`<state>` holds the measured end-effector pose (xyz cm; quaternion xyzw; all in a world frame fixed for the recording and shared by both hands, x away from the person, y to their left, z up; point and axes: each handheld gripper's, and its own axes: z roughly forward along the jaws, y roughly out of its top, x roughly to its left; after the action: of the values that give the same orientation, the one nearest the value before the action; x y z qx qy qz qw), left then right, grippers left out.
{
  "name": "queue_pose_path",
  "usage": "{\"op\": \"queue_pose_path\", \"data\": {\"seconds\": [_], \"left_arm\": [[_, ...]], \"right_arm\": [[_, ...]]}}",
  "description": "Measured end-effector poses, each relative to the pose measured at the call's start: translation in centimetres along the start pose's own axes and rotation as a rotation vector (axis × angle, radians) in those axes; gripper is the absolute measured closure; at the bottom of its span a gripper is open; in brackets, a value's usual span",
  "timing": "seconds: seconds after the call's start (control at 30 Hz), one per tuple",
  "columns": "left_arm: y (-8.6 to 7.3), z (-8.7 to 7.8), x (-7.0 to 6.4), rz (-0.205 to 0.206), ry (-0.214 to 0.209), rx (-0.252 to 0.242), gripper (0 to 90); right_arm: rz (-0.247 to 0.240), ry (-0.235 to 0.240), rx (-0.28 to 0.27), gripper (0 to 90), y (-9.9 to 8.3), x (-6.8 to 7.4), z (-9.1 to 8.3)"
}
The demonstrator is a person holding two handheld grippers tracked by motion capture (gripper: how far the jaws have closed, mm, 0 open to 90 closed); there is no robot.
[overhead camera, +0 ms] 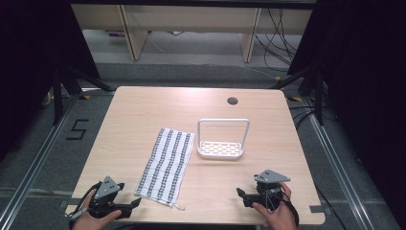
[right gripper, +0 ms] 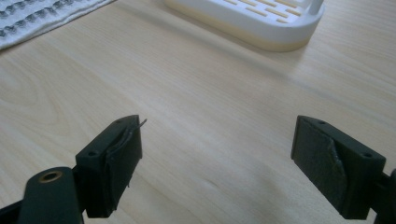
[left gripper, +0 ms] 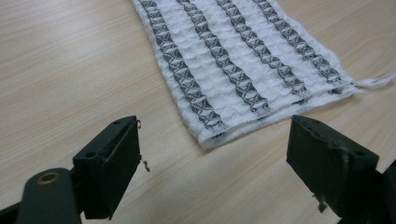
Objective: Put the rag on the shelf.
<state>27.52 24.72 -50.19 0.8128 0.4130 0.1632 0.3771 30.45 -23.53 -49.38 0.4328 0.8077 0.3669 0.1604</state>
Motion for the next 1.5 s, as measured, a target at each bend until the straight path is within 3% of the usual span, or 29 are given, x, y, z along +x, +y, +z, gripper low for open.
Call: {"op": "queue_pose_path", "data": {"seconds": [0.27,0.47,0.5,0.67,0.87,0.93,1.0,1.13,1.2,1.27,1.3,1.5], "left_arm": [[0.1,0.0,0.0,-0.009,0.006,-0.002,17.4],[0.0,0.0,0.2,-0.006,0.003,-0.009,19.2],[0.0,0.1,0.2,-0.015,0.007,-0.006,19.3],[0.0,0.2,0.3,-0.016,-0.001,-0.002,19.5],[0.0,0.3,0.3,-0.028,0.012,-0.007,20.1],[0.0,0.3,0.3,-0.027,0.013,-0.009,20.0],[0.1,0.1,0.4,-0.020,0.006,0.003,19.8],[0.1,0.1,0.5,-0.023,0.005,-0.005,19.7],[0.1,0.0,0.5,-0.026,0.001,-0.003,22.1],[0.1,-0.1,0.7,-0.019,0.009,-0.006,22.6],[0.1,0.0,0.6,-0.037,0.006,-0.023,22.9],[0.1,0.0,0.6,-0.023,-0.038,-0.017,31.1]], "right_arm": [[-0.033,0.034,-0.009,19.2,0.3,0.9,0.3],[-0.094,0.091,-0.018,21.4,1.1,2.5,1.1],[-0.107,0.118,-0.005,21.9,1.3,3.4,1.6],[-0.168,0.159,-0.002,23.2,1.9,5.1,2.7],[-0.185,0.229,-0.009,25.6,2.8,8.0,4.2],[-0.192,0.235,-0.012,25.7,3.0,8.3,4.4],[-0.215,0.258,-0.014,27.2,3.6,9.7,5.1],[-0.239,0.281,-0.005,28.8,4.1,10.9,5.8],[-0.284,0.295,-0.007,31.9,4.6,12.0,6.4],[-0.281,0.308,0.000,32.6,4.7,12.5,6.6],[-0.314,0.319,-0.006,33.3,4.9,12.9,6.9],[-0.391,0.356,0.007,41.9,5.5,15.5,8.2]]}}
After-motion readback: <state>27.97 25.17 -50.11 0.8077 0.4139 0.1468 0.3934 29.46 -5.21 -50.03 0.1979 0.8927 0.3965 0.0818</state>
